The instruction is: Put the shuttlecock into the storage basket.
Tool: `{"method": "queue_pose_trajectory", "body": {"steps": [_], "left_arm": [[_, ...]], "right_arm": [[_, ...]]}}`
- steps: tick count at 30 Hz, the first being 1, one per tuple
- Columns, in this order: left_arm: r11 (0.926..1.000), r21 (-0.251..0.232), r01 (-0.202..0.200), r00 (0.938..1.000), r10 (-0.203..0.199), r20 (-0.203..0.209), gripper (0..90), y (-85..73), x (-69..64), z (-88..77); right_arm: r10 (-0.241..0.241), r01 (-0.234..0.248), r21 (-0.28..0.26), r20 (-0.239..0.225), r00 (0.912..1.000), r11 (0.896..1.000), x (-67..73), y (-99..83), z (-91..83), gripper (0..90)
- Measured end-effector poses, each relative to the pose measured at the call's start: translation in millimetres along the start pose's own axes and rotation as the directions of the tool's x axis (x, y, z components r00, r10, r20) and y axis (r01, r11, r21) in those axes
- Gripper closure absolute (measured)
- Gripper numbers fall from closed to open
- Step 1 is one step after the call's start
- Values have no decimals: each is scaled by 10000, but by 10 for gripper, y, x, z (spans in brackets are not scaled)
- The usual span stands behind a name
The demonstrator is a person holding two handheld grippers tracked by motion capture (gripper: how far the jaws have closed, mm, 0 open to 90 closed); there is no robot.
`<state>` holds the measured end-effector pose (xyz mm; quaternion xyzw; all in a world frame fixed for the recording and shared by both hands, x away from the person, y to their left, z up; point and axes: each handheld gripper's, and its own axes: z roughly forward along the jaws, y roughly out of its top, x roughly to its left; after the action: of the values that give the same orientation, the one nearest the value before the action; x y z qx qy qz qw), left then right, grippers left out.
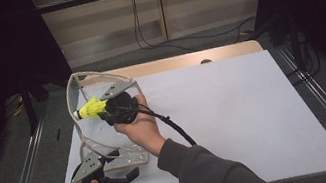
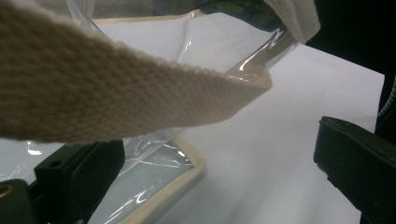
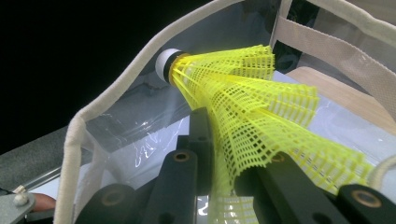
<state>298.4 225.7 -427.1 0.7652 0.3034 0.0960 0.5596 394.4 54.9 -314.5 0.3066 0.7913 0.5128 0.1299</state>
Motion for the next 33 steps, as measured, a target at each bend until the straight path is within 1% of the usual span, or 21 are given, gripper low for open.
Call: {"method": "queue_pose_trajectory", "body": {"steps": [6,10,15,25,28,33], "left_arm": [[10000,-15,-3,10000,3,2,20,-1,4,-7],[10000,-5,-25,10000,25,21,20,1,8,-10],[10000,-33,-35,10000,35,6,20,3,5,-13],[10000,-56,-36,10000,36,6,20,1,1,-14],[10000,-68,-27,10000,27,9,20,0,2,-15],[9999,-90,-55,10000,56,6,20,1,4,-16]], "right_arm": [[60,-60,-14,35,10000,10000,-3,-13,31,824],[-67,67,61,53,10000,10000,2,-22,51,823],[-62,62,98,59,10000,9999,3,-38,74,823],[-58,52,328,173,9998,9994,-28,-126,173,823],[-102,95,339,201,9997,9994,-36,-138,192,823],[-318,305,399,336,9989,9987,-41,-156,222,822]]}}
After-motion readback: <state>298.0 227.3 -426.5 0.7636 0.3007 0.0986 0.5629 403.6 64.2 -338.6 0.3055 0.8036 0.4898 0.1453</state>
